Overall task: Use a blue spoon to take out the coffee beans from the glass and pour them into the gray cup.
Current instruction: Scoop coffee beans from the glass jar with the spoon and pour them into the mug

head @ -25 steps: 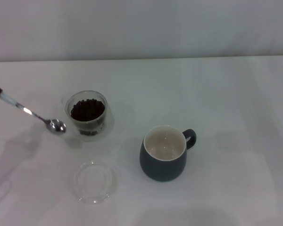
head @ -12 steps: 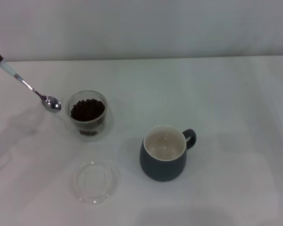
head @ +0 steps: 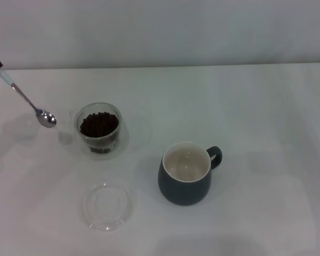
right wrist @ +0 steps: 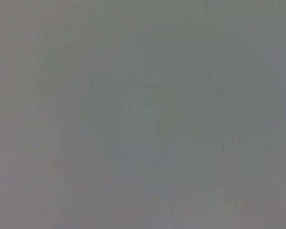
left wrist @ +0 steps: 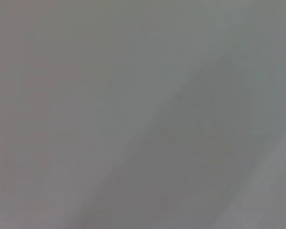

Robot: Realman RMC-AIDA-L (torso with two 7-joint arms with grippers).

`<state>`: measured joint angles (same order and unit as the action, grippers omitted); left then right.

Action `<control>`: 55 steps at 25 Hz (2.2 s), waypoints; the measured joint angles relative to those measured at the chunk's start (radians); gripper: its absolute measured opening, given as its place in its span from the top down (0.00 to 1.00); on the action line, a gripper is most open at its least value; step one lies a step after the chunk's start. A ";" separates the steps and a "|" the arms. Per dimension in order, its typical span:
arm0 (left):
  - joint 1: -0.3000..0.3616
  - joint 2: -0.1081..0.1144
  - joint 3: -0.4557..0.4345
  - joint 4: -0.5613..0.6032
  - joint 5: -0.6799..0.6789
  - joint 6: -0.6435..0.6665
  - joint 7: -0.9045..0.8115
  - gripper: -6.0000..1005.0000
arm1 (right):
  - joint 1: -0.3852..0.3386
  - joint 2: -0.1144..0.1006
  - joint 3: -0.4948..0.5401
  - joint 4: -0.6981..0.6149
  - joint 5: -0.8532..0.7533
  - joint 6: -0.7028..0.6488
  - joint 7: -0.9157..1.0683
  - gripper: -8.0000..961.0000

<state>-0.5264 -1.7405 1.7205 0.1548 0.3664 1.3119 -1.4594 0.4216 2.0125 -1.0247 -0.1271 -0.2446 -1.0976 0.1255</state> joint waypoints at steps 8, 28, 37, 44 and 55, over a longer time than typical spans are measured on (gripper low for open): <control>-0.070 0.005 0.003 -0.002 0.068 -0.086 -0.064 0.86 | 0.000 0.000 0.000 0.009 0.000 0.006 0.037 0.50; -0.217 -0.012 0.003 0.005 0.230 -0.252 -0.170 0.86 | 0.011 0.000 0.002 0.008 0.005 0.012 0.045 0.50; -0.225 -0.054 0.003 0.008 0.278 -0.276 -0.103 0.86 | 0.016 0.000 0.002 0.009 0.004 0.032 0.046 0.50; -0.220 -0.087 -0.003 0.008 0.293 -0.319 -0.037 0.86 | 0.019 0.000 0.002 0.009 0.001 0.043 0.046 0.50; -0.206 -0.114 -0.007 0.008 0.285 -0.367 -0.126 0.86 | 0.022 0.000 0.000 0.009 -0.002 0.066 0.046 0.50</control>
<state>-0.7321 -1.8541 1.7139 0.1625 0.6509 0.9454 -1.5857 0.4434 2.0126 -1.0247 -0.1180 -0.2466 -1.0321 0.1718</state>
